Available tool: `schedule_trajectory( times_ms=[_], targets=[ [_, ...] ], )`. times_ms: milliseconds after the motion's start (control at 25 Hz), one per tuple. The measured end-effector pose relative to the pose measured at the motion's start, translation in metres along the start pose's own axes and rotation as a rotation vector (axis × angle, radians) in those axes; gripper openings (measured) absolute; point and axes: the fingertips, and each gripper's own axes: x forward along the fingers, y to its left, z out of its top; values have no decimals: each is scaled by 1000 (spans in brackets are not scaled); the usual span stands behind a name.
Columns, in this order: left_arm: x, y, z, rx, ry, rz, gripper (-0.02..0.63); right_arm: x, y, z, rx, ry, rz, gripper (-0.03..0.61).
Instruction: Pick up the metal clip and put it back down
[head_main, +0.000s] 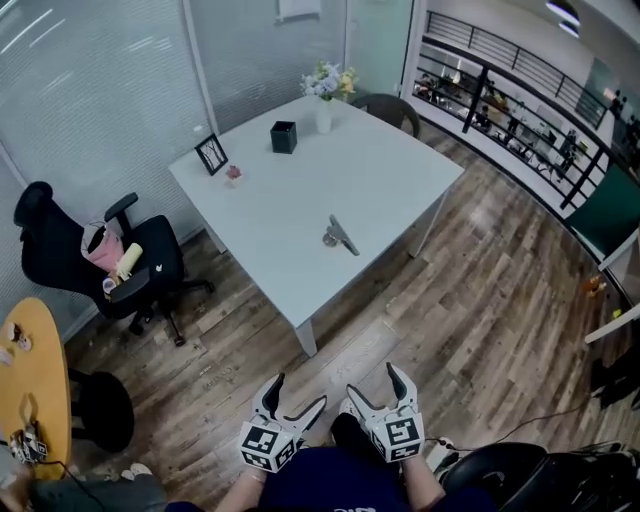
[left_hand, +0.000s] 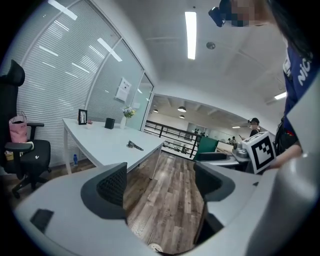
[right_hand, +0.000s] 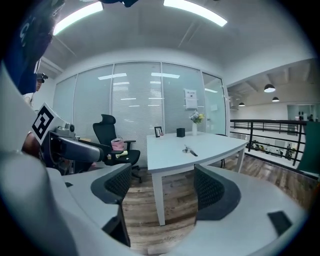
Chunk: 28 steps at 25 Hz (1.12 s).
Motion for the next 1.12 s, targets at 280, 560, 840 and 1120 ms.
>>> schedule_trajectory(
  times_ms=[280, 560, 840, 1120],
  targets=[
    [74, -10, 24, 5, -20, 30, 424, 28, -64, 12, 3, -17, 48, 379],
    [121, -24, 31, 5, -8, 38, 424, 34, -105, 15, 32, -34, 53, 370],
    [139, -17, 36, -10, 11, 51, 425, 47, -125, 23, 90, -45, 62, 370],
    [174, 0, 28, -27, 56, 18, 424, 64, -151, 28, 96, -46, 20, 370]
  ],
)
